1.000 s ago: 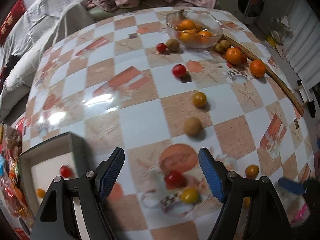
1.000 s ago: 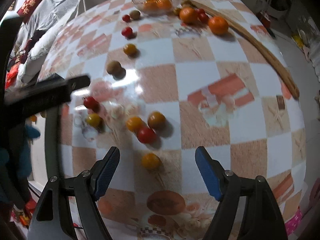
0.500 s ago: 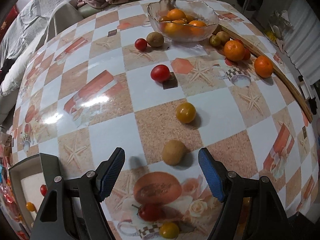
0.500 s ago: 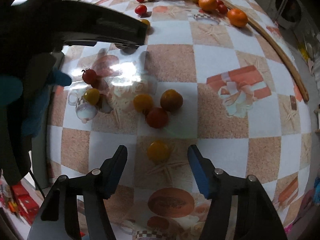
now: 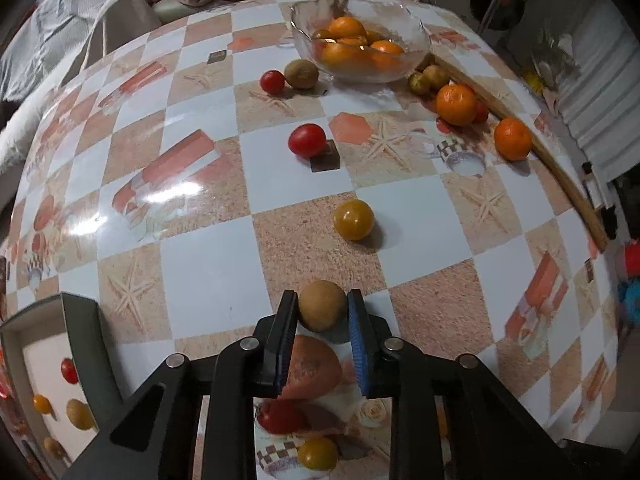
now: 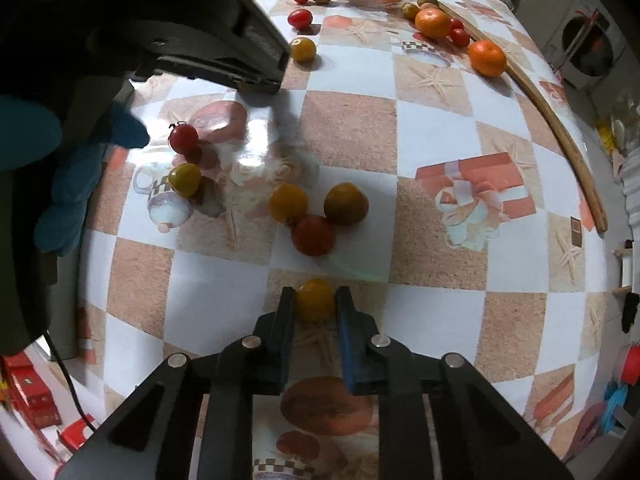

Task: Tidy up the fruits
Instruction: 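Carry both fruits into the white tray and open both tools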

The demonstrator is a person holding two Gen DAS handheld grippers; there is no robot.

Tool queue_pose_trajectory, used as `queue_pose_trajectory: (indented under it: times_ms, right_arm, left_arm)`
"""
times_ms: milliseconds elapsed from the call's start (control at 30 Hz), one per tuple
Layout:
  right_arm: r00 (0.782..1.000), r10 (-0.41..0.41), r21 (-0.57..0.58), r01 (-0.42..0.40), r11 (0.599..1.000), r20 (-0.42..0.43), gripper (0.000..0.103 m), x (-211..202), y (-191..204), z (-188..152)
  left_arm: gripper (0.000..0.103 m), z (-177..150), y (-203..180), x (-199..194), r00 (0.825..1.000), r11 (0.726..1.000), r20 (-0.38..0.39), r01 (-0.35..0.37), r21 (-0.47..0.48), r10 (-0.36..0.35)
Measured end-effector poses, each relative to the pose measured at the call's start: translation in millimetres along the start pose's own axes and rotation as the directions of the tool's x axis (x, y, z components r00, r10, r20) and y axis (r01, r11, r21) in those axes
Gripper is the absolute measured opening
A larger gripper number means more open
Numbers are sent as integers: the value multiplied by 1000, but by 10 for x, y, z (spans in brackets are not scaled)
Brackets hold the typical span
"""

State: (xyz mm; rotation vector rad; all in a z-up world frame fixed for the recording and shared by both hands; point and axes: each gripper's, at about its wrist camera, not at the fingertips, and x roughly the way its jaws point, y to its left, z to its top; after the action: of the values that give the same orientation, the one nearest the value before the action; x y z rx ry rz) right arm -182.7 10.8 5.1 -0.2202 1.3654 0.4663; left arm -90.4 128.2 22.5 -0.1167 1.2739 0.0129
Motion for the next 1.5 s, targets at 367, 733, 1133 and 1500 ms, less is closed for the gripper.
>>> queue_pose_trajectory:
  times_ms: [367, 733, 1133, 1500]
  right_arm:
    - [993, 108, 85, -111, 990, 38, 22, -249, -245, 279]
    - [988, 143, 20, -144, 989, 55, 22, -357, -41, 566]
    - [979, 198, -152, -189, 970, 48, 22, -413, 650, 872]
    - [966, 257, -298, -244, 923, 4, 22, -347, 1444, 1001]
  left_arm:
    - [27, -215, 350, -546, 997, 998, 72, 10, -55, -6]
    - [27, -529, 838, -836, 995, 985, 86, -32, -171, 47]
    - [27, -997, 1485, -1104, 987, 941, 93, -98, -325, 135]
    - [27, -1489, 1974, -1210, 977, 880, 63, -157, -449, 206]
